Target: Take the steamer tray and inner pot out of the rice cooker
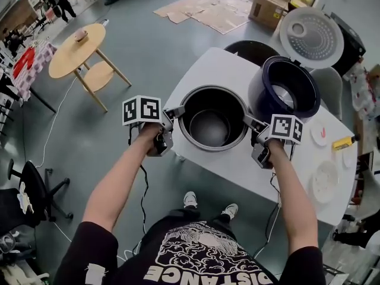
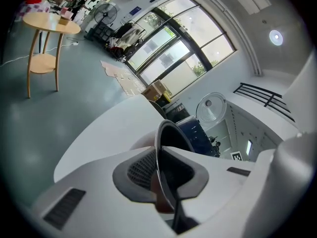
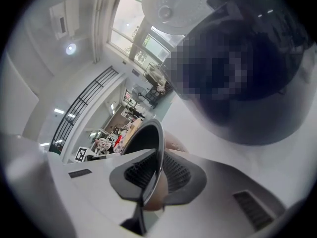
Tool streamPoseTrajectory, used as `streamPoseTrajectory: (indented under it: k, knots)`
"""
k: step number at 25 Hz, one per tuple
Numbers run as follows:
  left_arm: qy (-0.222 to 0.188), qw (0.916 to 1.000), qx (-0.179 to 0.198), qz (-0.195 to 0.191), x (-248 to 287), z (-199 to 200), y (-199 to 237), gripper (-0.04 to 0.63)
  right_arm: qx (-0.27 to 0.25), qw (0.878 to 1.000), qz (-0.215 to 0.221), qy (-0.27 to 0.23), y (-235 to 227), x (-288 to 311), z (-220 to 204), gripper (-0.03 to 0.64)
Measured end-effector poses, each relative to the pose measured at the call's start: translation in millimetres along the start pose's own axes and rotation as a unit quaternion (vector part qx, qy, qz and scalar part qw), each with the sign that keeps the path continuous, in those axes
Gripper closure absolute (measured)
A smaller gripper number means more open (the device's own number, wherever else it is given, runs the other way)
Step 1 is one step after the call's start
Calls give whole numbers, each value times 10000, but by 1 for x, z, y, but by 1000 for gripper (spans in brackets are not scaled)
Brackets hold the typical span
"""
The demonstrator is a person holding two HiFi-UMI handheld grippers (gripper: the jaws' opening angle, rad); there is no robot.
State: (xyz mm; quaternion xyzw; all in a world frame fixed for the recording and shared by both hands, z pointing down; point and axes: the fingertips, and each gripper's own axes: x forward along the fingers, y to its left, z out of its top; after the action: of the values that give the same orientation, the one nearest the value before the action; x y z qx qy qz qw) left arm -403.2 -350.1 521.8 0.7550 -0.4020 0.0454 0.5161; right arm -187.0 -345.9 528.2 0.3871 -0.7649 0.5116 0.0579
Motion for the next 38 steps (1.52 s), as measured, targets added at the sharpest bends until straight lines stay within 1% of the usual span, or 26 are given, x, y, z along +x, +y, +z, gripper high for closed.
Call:
streamPoseTrajectory:
  k: [5, 7, 9, 11, 13, 16, 19, 23, 27, 30, 32, 34, 35, 38]
  knots:
    - [-12, 9998, 209, -6, 7, 7, -1, 548, -199, 9996, -203, -79, -1, 1, 4, 548]
    - [61, 9992, 380, 69, 7, 5, -3, 525, -373, 9988, -321, -64, -1, -2, 4, 541]
    - [138, 9976, 651, 207, 4, 3, -2, 495, -717, 9959, -540, -75, 0, -7, 5, 521]
    - [131, 9947, 948, 369, -3, 6, -1, 492, -1167, 9897, -813, -150, 3, -15, 9, 518]
    - [8, 9917, 1182, 497, -11, 12, -7, 492, -1491, 9837, -973, -241, 9, -26, 13, 518]
    - [-274, 9847, 1596, 650, -12, 24, -35, 492, -1663, 9803, -999, -373, 12, -49, 24, 518]
    - [-487, 9750, 2074, 633, -11, 33, -76, 499, -1825, 9758, -1061, -571, 19, -77, 36, 520]
    - [-595, 9614, 2662, 354, -5, 26, -138, 505, -2184, 9636, -1282, -855, 32, -116, 47, 523]
    - [-591, 9394, 3375, 153, 20, 5, -210, 530, -2407, 9503, -1612, -1140, 28, -173, 65, 528]
    - [-669, 9229, 3790, -99, 35, -10, -264, 532, -2429, 9434, -1728, -1451, 28, -218, 75, 528]
    - [-734, 9102, 4068, -240, 46, -22, -297, 537, -2435, 9383, -1820, -1649, 25, -247, 79, 528]
    - [-802, 8987, 4297, -353, 56, -34, -324, 540, -2463, 9316, -1948, -1834, 20, -276, 80, 529]
    - [-835, 8950, 4362, -411, 60, -40, -336, 541, -2494, 9265, -2041, -1944, 18, -291, 80, 532]
    - [-930, 8901, 4432, -520, 71, -53, -361, 545, -2688, 9049, -2362, -2306, 12, -329, 82, 537]
